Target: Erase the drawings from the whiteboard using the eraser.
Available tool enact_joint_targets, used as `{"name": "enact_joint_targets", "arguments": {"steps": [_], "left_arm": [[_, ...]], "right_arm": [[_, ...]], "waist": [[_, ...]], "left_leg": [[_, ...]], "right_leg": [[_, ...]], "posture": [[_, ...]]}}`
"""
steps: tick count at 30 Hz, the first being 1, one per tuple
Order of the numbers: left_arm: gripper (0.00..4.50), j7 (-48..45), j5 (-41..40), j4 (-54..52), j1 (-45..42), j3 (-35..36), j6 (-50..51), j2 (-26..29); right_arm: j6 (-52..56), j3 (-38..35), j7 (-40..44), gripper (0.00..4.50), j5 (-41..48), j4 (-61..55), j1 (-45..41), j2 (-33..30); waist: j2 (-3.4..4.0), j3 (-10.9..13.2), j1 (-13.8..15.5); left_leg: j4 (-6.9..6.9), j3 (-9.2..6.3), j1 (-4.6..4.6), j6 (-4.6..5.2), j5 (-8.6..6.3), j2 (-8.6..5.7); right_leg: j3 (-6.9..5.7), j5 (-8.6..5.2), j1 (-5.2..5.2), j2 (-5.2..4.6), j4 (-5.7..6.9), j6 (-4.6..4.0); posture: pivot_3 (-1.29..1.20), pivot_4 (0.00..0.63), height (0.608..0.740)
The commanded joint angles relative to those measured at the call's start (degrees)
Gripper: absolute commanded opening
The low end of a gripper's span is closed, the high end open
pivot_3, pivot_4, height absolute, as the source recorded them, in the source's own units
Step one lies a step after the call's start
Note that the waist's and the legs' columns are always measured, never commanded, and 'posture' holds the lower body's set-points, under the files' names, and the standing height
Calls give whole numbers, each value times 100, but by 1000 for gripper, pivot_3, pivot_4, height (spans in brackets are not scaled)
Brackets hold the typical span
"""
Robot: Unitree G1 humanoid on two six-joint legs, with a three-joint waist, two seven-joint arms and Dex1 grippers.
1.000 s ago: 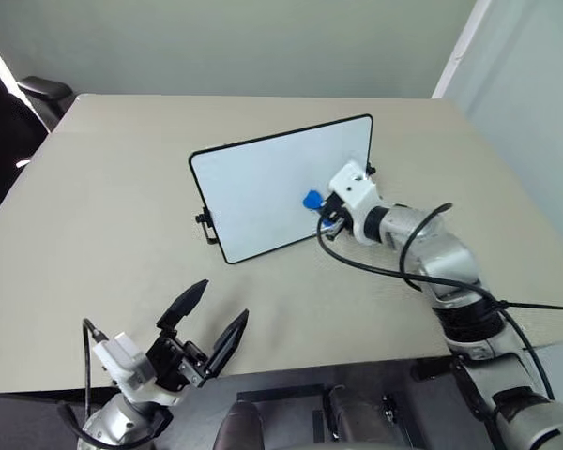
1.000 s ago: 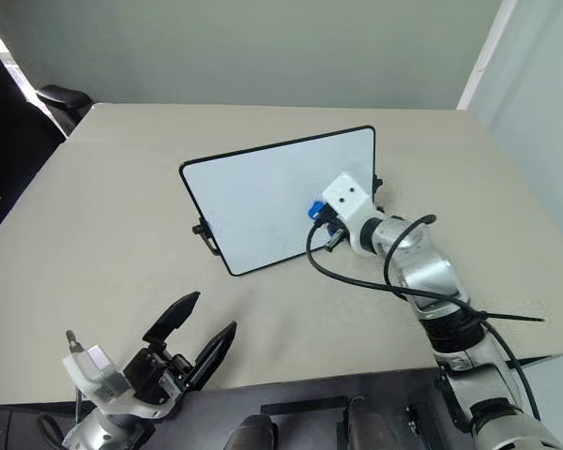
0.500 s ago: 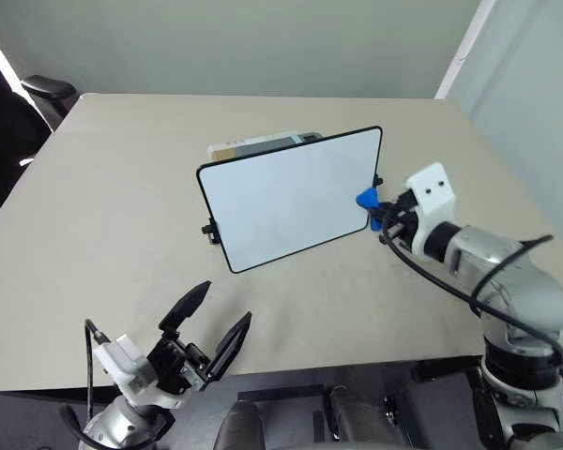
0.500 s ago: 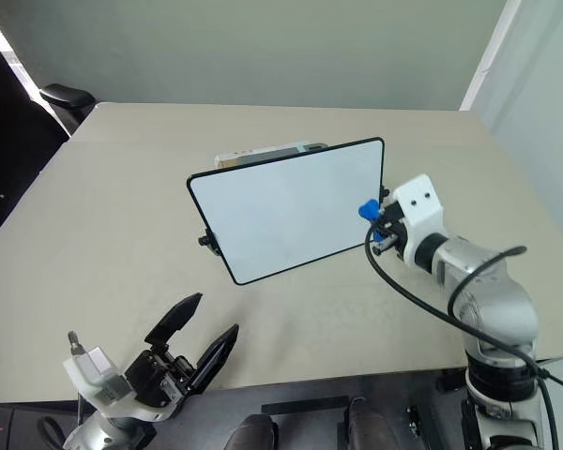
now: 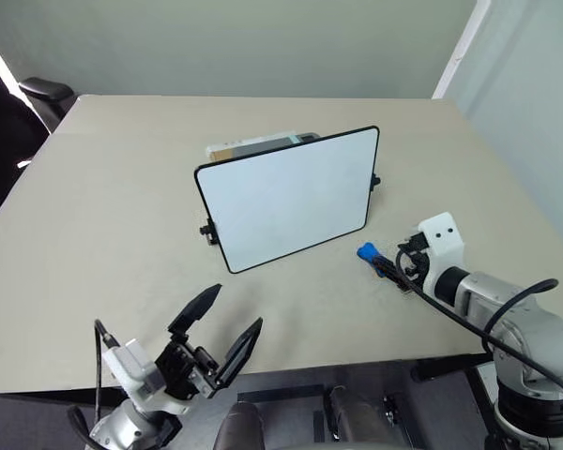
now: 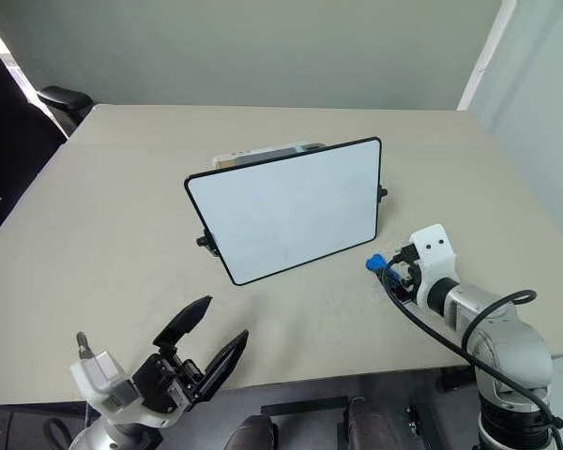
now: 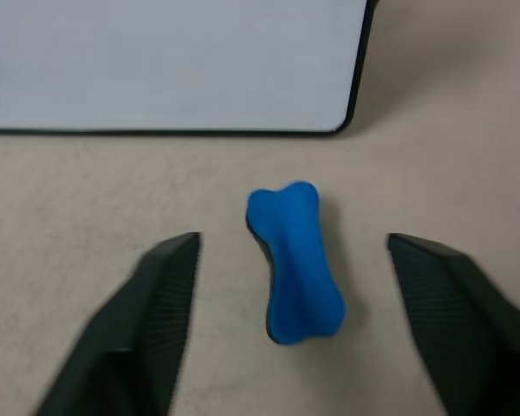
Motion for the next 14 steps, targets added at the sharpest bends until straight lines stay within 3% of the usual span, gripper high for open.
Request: {"name": "enact_joint_targets", "arguments": {"steps": [1, 6, 14], "left_arm": [[4500, 17, 120, -348, 99, -190, -100, -12], [4500, 34, 64, -193, 56, -80, -155, 8], [4500, -37, -55, -181, 53, -58, -115, 67]], "right_arm": [[-202, -459, 60, 4222, 274, -393, 61, -44], [-357, -443, 377, 4222, 997, -1075, 451, 144], [-1123, -43, 321, 4222, 1064, -1024, 664, -129]], "waist": [[1, 0, 6], [1, 0, 6], [0, -1, 5]], "left_leg": [[0, 2, 0, 2, -1, 0], [-3, 4, -2, 40, -20, 0], [6, 4, 11, 55, -29, 0]], "right_leg": [[0, -2, 0, -1, 0, -1], [0, -10, 4, 7, 1, 6], [0, -21, 20, 4, 1, 8]], "posture": [[0, 150, 740], [0, 150, 740], [0, 150, 740]]}}
